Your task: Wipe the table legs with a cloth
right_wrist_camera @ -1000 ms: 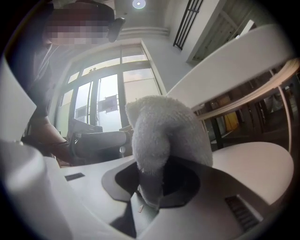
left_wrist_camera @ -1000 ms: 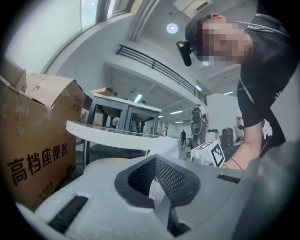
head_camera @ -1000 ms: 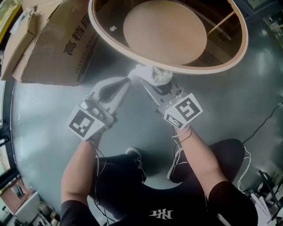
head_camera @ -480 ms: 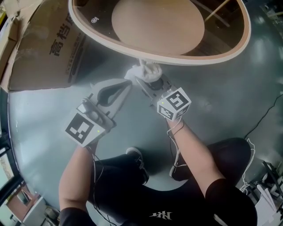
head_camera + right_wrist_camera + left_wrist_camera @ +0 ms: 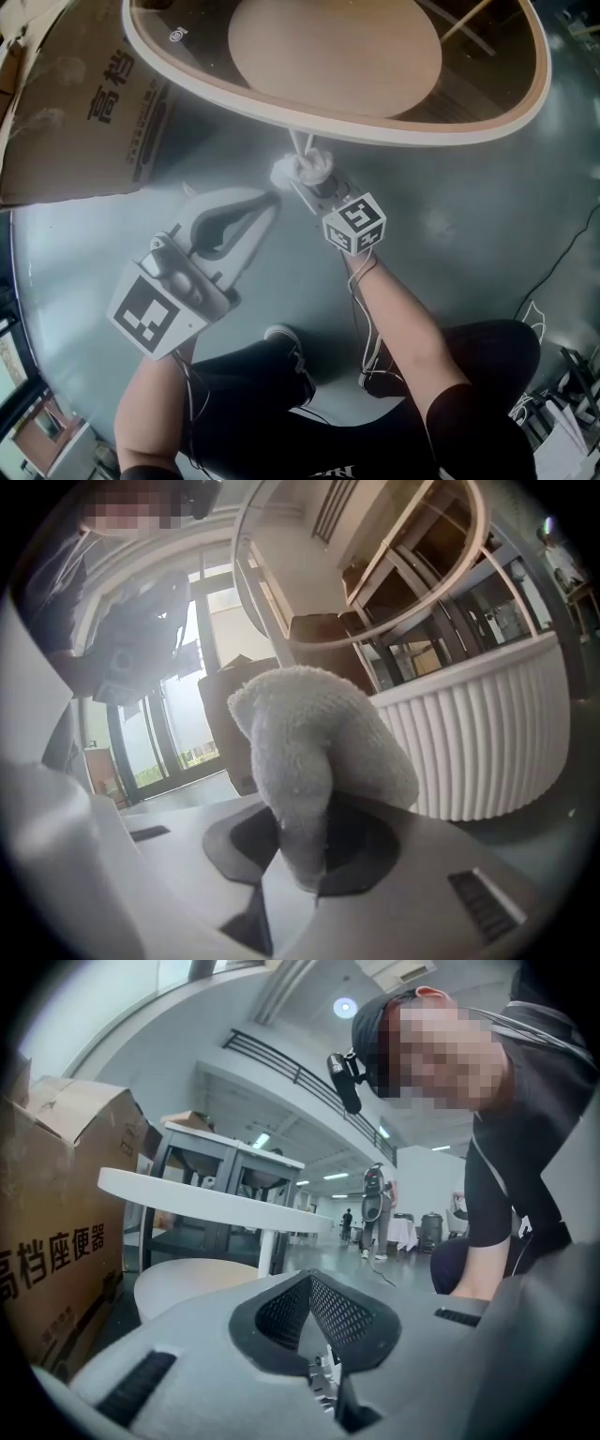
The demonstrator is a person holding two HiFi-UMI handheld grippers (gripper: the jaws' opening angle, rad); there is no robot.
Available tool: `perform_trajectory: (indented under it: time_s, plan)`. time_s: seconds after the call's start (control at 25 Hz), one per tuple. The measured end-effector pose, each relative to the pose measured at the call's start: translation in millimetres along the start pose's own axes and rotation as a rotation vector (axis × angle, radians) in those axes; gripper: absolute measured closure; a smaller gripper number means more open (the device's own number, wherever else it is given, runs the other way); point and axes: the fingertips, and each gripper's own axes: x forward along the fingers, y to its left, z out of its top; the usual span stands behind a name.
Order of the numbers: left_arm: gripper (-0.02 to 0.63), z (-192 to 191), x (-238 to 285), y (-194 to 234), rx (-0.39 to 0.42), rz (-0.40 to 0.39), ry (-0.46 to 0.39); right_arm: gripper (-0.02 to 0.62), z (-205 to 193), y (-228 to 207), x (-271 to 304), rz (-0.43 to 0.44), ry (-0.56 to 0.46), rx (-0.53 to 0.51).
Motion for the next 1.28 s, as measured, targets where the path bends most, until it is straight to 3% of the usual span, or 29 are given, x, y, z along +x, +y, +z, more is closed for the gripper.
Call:
perform_trajectory:
  time_s: [0.28,0.44,0.56,0.68,0.8,0.92,1.04,1.16,1.28]
  plan:
    - [0.601,-8.6,7.0,-6.1,0.020,-0.023,0.024,0.517,-66.8,-32.5,18.2,-0.064,0.140,0.136]
    - [0.600,-12.8,10.3,-4.6,0.005,-0.019,0.039,0.517,-85.6,-39.0,21.7,-0.069,0.217,0.214]
    - [0.600,-16.9,10.0,-3.9,0.008,-0.015,0.051,0.517,-86.2,-38.4,19.0,-0.076,0.273,0.203]
    - [0.600,-19.2,9.5,-0.5,-0.011,-0.006,0.062,0.517,-50.1,-23.6,-0.2,-0.072,0.222,0.112]
    - [0.600,-11.3,9.8,10.1,-0.038,0.016,0.037,0.517,20.6,-9.1,-33.2,-0.110,0.073,0.032]
    - [0.600,-1.3,10.7,17.1,-0.032,0.029,0.000,0.517,96.7,-0.5,-62.8,-0.163,-0.059,-0.147]
    - [0.600,-0.5,11.4,16.1,-0.032,0.025,-0.006,0.517,155.1,3.8,-70.4,-0.145,-0.142,-0.323]
    - [0.600,-4.3,14.9,9.6,-0.020,0.001,0.015,0.517,189.9,7.3,-60.8,-0.100,-0.198,-0.401]
    - [0.600,-9.0,19.9,3.0,-0.008,-0.024,0.031,0.517,199.2,19.1,-47.0,-0.043,-0.223,-0.463]
